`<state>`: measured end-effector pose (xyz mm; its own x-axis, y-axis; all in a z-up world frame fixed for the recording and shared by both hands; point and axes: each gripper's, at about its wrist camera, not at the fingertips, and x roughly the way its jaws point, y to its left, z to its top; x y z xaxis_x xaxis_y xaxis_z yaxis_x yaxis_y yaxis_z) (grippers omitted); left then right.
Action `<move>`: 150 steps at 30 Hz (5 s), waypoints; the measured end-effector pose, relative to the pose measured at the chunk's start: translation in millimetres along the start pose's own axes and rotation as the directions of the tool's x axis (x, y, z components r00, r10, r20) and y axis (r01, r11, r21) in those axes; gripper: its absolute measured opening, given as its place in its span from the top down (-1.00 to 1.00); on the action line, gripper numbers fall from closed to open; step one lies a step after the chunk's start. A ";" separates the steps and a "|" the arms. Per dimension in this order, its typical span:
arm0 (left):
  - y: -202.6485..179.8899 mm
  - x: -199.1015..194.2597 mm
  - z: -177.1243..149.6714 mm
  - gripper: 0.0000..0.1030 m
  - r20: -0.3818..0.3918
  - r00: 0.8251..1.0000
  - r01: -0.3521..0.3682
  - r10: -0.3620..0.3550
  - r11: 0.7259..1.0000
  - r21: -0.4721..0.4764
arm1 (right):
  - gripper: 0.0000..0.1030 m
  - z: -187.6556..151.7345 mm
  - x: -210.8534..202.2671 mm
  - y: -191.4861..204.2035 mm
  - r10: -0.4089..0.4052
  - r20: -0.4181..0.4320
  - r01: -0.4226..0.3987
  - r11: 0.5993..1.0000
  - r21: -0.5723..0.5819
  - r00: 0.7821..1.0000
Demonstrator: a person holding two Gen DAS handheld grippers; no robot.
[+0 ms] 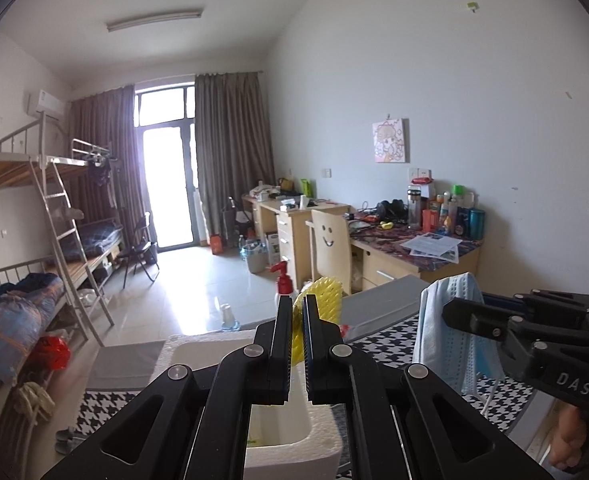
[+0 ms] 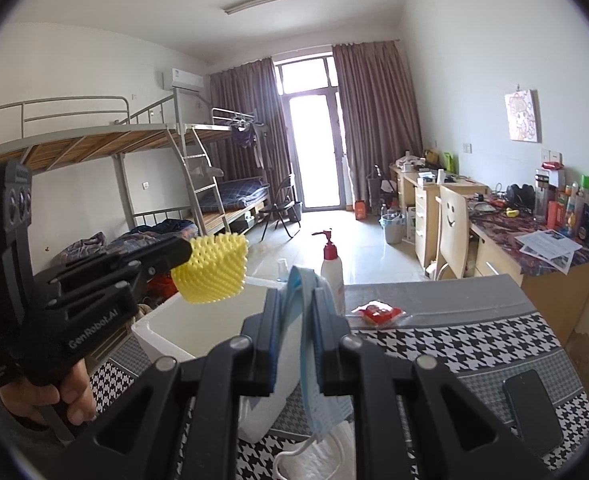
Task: Organize soft objects
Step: 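Carry the yellow foam net in the left gripper over the foam box while the right holds the mask, then open the left gripper to drop the yellow foam net into the box, then carry the blue face mask in the right gripper over the foam box, then open the right gripper to drop the mask into the box, then withdraw the right gripper from the box toward the white tissue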
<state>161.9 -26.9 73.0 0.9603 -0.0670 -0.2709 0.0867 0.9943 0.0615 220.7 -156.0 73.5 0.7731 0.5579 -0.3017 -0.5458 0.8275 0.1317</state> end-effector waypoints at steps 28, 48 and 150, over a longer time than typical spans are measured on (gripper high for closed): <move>37.2 24.4 -21.7 0.90 -0.103 0.986 -0.134 0.129 0.990 -0.040 | 0.65 10.9 27.3 29.2 0.095 -0.040 -0.097 0.994 -0.046 0.995; 56.9 29.9 -36.1 -0.90 -0.137 0.969 -0.214 0.204 0.975 -0.063 | 0.65 26.7 43.8 37.9 0.070 -0.060 -0.074 0.996 -0.055 0.996; 88.3 -30.6 -51.1 -0.98 -0.101 0.950 -0.309 0.297 0.940 -0.143 | -0.71 6.2 100.3 64.8 0.063 -0.254 -0.088 0.992 -0.090 0.965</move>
<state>126.6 67.2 37.7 0.9108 0.2398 -0.3359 -0.2530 0.9674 0.0045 265.0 -46.0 57.6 0.6297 0.5742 -0.5232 -0.6387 0.7661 0.0719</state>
